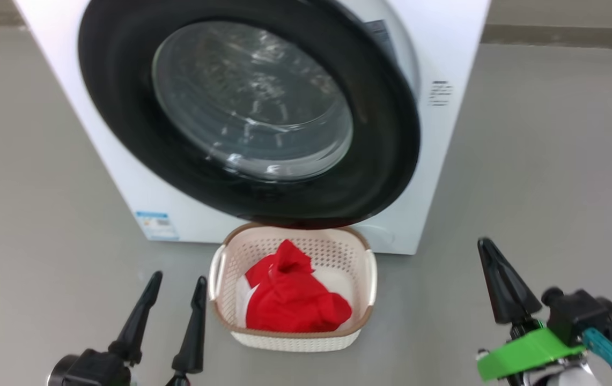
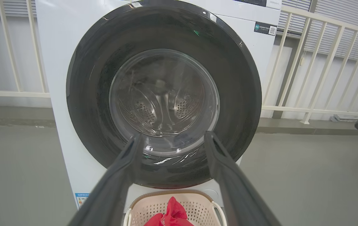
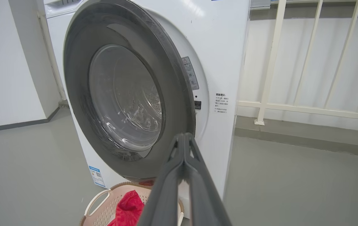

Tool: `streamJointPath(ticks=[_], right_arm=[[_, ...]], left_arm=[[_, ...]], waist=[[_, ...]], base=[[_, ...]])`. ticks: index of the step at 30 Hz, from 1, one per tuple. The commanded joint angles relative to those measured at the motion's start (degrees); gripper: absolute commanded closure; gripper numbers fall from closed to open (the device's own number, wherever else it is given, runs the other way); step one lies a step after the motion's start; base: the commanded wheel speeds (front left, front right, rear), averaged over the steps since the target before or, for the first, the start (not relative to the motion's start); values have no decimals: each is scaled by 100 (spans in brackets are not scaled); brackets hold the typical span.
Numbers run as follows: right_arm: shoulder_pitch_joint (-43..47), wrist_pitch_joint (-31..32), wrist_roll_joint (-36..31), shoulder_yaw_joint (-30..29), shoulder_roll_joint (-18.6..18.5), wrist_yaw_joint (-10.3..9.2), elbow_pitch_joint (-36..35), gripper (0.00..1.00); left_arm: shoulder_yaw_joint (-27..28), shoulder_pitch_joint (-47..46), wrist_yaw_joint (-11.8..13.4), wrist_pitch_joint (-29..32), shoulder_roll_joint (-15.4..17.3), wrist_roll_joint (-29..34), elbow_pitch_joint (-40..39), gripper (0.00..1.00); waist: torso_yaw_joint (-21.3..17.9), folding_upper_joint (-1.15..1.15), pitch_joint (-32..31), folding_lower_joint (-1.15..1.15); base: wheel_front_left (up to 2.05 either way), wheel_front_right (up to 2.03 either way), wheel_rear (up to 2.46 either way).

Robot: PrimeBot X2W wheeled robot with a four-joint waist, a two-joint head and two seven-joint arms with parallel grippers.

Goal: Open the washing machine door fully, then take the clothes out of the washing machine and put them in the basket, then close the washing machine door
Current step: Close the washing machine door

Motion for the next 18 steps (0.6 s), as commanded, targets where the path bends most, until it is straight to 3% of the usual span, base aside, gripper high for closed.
streamJointPath(ticks=[1,18], right_arm=[[-358,-37,-40,173,-65,28,-79,100],[-1939,-37,-767,186,-65,28,637,100]], left_arm=[[138,-270,-24,-69,15,-66,-187,0],[-189,-749,152,-69,11,-206,-621,0]], waist=[[258,0,207,0],[840,0,1276,0]], base=[[0,0,0],[0,0,0]])
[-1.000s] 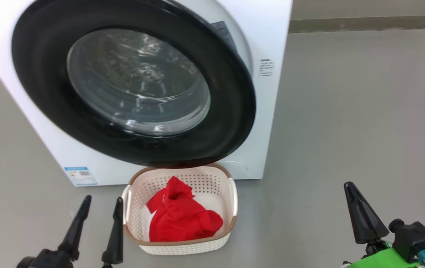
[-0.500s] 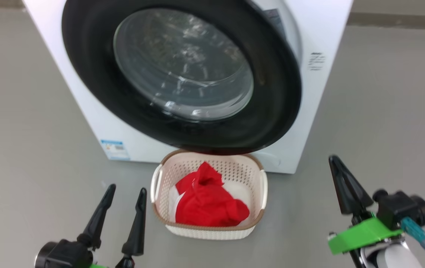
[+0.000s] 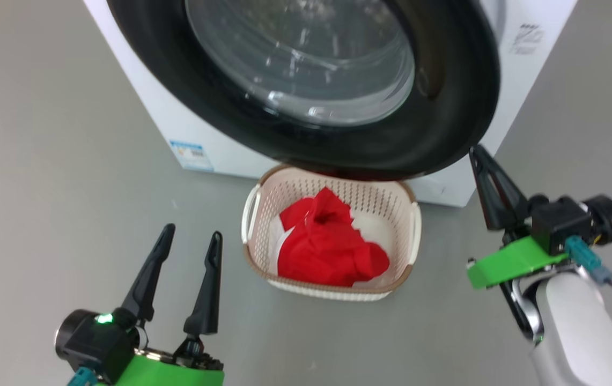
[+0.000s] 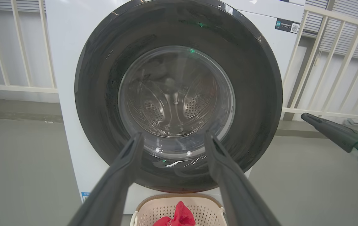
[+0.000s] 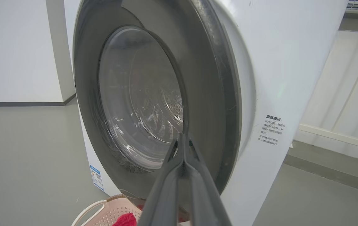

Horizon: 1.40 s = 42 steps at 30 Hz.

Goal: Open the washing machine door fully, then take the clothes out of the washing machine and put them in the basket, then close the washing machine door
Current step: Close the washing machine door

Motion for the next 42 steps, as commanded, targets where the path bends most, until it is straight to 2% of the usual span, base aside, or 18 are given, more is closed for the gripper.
streamJointPath(ticks=[1,12,23,42], right_arm=[[-263,-36,-63,89,16,28,-71,100],[-1060,-36,-162,-121,16,28,459,100],[-1630,-36,-343,-589,14,28,748,100],[-2575,-36,-693,-999,-247,28,1523,100]], left_arm=[[155,-206,49,-69,18,-32,-189,0],[-67,-422,100,-69,17,-126,-310,0],[-151,-514,82,-69,17,-74,-333,0],[-275,-668,111,-69,17,-203,-389,0]], waist=[[215,0,378,0],[326,0,688,0],[426,0,907,0],[461,0,1235,0]], base=[[0,0,0],[0,0,0],[0,0,0],[0,0,0]])
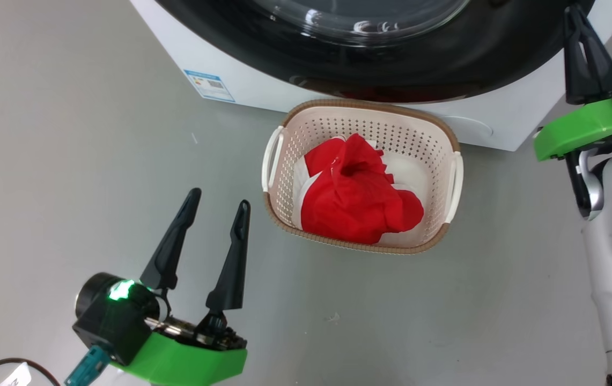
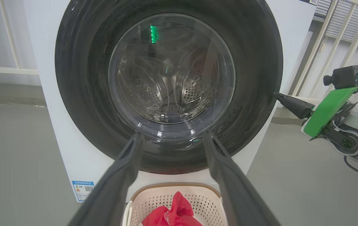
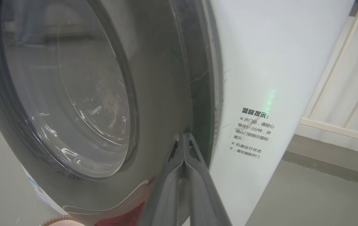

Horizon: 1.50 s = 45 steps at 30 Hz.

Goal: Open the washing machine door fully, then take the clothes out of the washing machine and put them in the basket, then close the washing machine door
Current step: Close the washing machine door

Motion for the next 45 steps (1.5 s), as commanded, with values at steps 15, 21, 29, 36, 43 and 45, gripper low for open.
streamJointPath(ticks=[15,21,29,36,43,45], right_arm=[[-562,-31,-229,-339,-100,18,225,100],[-575,-31,-318,-466,-84,18,227,100],[-337,-31,-195,-350,67,18,173,100],[128,-31,201,210,207,18,169,64],[746,-31,537,645,267,18,-119,0],[846,-31,582,668,275,18,-209,0]], left_arm=[[117,-140,-61,-45,62,-106,-241,0],[145,-132,-79,-45,62,-99,-226,0],[162,-94,-88,-45,62,-136,-100,0],[178,-54,-98,-45,62,-283,105,0],[291,-33,-67,-45,62,-396,330,0],[326,-25,-54,-45,62,-414,347,0]], waist=[[247,0,3,0],[250,0,-29,0],[107,0,-187,0],[-201,0,-388,0],[-683,0,-654,0],[-765,0,-694,0]], base=[[0,0,0],[0,0,0],[0,0,0],[0,0,0],[0,0,0],[0,0,0]])
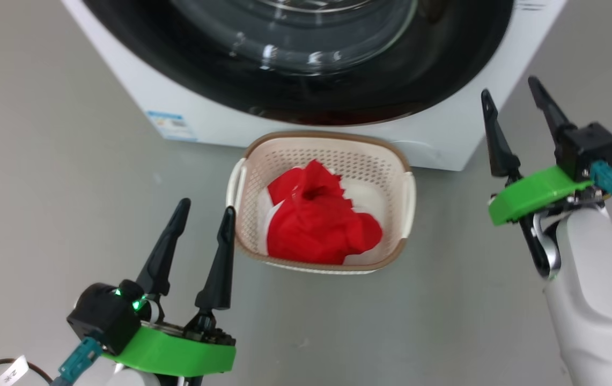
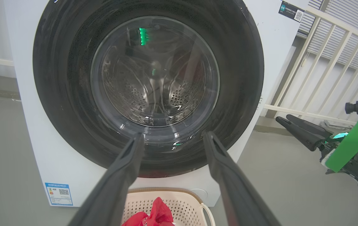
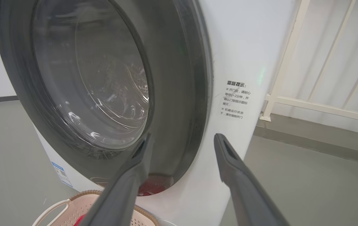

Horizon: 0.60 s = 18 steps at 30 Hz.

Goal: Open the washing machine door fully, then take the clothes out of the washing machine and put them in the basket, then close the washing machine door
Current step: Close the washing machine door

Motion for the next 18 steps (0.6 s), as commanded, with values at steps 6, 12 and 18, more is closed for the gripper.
streamJointPath(ticks=[6,12,18], right_arm=[[718,-31,228,146,99,-22,-739,0],[1350,-31,379,158,103,-22,-1260,0],[1906,-31,382,16,104,-22,-1739,0]], left_arm=[[337,68,21,-45,63,-52,57,0],[430,177,41,-45,63,14,222,0],[488,324,64,-45,63,124,392,0]], waist=[[-744,0,-499,0],[-1123,0,-803,0],[-1433,0,-1114,0]], base=[[0,0,0],[0,0,0],[0,0,0]])
